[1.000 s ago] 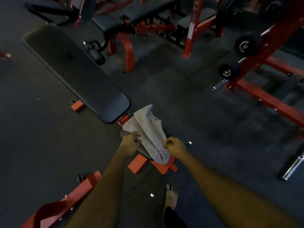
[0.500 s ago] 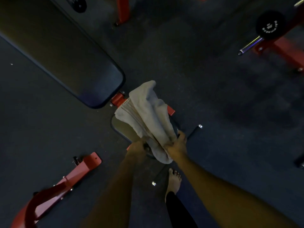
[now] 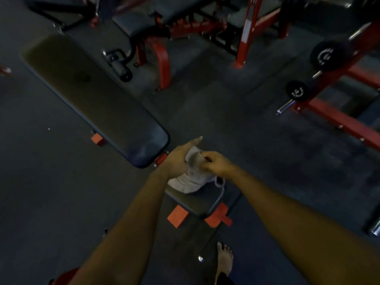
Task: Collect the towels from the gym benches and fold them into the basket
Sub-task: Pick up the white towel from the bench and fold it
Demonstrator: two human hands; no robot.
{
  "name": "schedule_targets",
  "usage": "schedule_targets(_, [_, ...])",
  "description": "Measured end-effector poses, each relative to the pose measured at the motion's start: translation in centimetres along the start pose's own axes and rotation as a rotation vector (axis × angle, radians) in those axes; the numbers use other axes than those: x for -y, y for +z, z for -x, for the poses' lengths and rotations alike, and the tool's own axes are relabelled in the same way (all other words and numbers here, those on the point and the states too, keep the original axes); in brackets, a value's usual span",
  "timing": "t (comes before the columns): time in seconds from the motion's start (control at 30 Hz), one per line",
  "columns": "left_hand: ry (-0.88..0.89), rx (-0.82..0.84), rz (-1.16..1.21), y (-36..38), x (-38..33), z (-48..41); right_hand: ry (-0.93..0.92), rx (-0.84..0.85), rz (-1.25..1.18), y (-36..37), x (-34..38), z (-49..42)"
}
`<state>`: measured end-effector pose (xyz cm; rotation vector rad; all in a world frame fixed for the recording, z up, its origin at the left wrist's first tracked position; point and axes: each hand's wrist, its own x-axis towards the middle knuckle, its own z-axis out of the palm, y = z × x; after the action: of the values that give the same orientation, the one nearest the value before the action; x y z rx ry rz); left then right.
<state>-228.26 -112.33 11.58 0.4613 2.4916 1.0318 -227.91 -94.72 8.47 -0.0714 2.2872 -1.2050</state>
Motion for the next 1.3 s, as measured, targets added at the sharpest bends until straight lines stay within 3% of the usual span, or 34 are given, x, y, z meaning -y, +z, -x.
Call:
schedule_targets(0.13, [0.075, 0.178, -0.034, -5.4, -5.5, 0.1, -0.146, 0.17, 0.135, -6.0, 8.0, 4.5])
schedule_targets(0.23, [0.089, 0.258, -0.184, -8.9, -10.0, 1.9, -0.201, 0.157, 0.27, -9.3, 13.3, 9.5])
schedule_targets(0.37, [0.127, 0.421, -0.122, -10.2, -14.2, 4.5, -0.183, 0.055, 0.365, -11.1, 17.5, 16.9])
schedule_targets(0.53, [0.374, 0.342, -0.078, -10.6, -19.0, 7.9, -0.147, -0.108, 0.472, -10.9, 19.7, 24.3])
schedule_targets(0.63, [0.459, 0.389, -0.099, -9.6, -22.1, 9.7, -0.098, -0.197, 0.568, -10.8, 20.3, 28.7])
schedule_targets(0.8, [0.446, 0.513, -0.427, -7.3, -23.5, 10.6, 0.09, -0.369, 0.705, -12.0, 18.9, 34.7])
schedule_targets(0.9, [0.411, 0.424, -0.557, -7.0, -22.1, 10.8, 0.259, -0.461, 0.823, -12.8, 17.4, 38.7])
schedule_targets(1.03, [0.407, 0.241, -0.575, -8.1, -22.4, 11.8, 0.532, -0.769, 0.917, -13.5, 14.7, 43.3])
schedule_targets(1.17, [0.351, -0.18, -0.659, -9.1, -24.0, 12.4, 0.595, -0.981, 0.872, -13.0, 11.8, 46.3])
schedule_targets(1.3, [0.32, -0.442, -0.699, -10.9, -25.6, 13.1, 0.58, -1.086, 0.654, -13.0, 8.9, 49.4])
